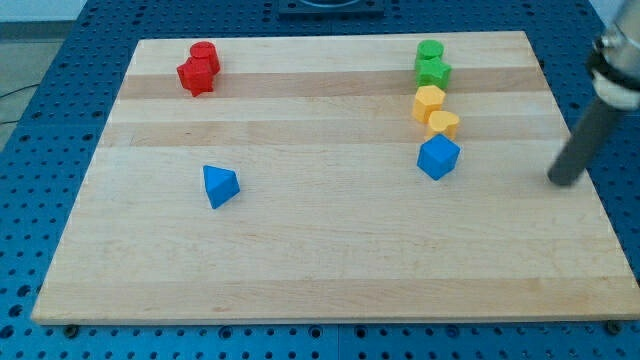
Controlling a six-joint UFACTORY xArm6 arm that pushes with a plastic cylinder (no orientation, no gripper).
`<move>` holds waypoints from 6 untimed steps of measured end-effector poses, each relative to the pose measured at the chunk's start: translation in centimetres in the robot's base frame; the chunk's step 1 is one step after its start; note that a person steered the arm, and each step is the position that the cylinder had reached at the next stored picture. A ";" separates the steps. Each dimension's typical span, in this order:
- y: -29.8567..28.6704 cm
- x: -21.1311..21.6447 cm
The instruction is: Push the blue triangle into the blue cube
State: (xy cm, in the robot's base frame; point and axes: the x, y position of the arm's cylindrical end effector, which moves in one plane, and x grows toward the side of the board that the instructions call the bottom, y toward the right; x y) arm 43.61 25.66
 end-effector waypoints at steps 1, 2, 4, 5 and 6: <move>-6.1 -4.2; -10.5 -4.3; -3.5 4.8; -6.3 11.0; -7.2 11.5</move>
State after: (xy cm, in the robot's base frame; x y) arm 55.15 18.51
